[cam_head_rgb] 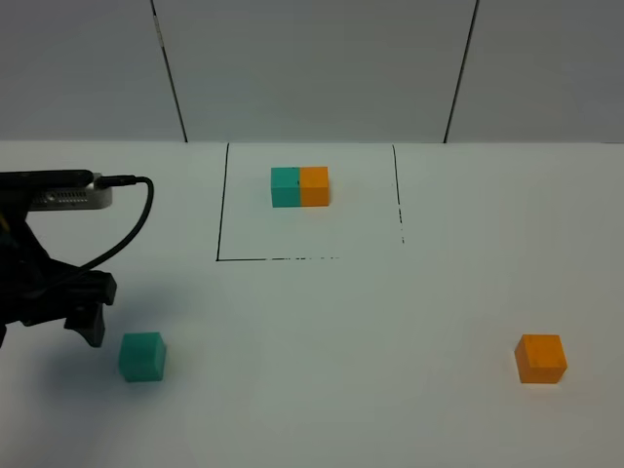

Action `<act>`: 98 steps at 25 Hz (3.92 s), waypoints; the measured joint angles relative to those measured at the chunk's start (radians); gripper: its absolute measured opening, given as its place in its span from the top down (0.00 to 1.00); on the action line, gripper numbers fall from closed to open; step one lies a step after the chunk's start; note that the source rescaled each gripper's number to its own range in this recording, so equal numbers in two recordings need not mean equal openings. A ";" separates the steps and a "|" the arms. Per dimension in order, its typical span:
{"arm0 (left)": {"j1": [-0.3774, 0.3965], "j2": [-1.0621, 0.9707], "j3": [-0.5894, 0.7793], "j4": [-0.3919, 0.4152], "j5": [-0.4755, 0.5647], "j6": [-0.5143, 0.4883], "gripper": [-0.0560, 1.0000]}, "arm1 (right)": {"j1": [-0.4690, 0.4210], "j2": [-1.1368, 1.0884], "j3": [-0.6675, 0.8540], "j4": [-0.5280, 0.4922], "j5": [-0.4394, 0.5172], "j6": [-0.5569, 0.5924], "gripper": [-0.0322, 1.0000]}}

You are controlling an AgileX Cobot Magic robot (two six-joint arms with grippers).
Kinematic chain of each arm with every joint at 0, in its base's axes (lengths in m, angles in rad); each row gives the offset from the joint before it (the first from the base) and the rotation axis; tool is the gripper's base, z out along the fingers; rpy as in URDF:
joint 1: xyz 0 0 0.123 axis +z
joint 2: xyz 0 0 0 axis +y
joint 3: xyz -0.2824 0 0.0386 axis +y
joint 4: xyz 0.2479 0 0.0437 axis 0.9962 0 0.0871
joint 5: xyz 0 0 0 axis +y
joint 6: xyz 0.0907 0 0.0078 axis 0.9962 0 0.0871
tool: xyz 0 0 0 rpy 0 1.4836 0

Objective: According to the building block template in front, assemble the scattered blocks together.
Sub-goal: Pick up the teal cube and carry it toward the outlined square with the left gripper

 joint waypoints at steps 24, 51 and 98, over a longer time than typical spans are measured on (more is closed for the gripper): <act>-0.086 0.310 0.000 -0.039 -0.234 -0.058 0.11 | 0.000 0.000 0.000 -0.001 0.000 0.000 0.27; -0.105 0.451 -0.003 -0.037 -0.342 -0.062 0.18 | 0.000 0.000 0.000 -0.001 0.000 0.000 0.27; -0.303 0.479 -0.402 0.029 -0.039 0.714 0.95 | 0.000 0.000 0.000 -0.002 0.000 0.000 0.27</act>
